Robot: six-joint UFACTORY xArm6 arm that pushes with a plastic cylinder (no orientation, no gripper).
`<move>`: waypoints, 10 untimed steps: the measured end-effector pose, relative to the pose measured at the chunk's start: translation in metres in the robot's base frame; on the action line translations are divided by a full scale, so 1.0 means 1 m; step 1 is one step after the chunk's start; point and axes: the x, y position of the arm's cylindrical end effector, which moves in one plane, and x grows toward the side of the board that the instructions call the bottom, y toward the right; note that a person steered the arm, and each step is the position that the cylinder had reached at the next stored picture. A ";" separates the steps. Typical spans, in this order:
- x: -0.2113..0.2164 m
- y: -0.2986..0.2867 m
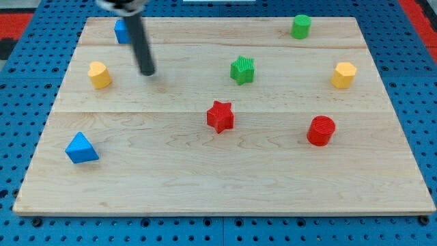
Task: Move the yellow hexagon to the top center of the board
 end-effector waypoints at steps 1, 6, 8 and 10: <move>-0.047 0.067; 0.044 0.327; 0.017 0.294; 0.017 0.287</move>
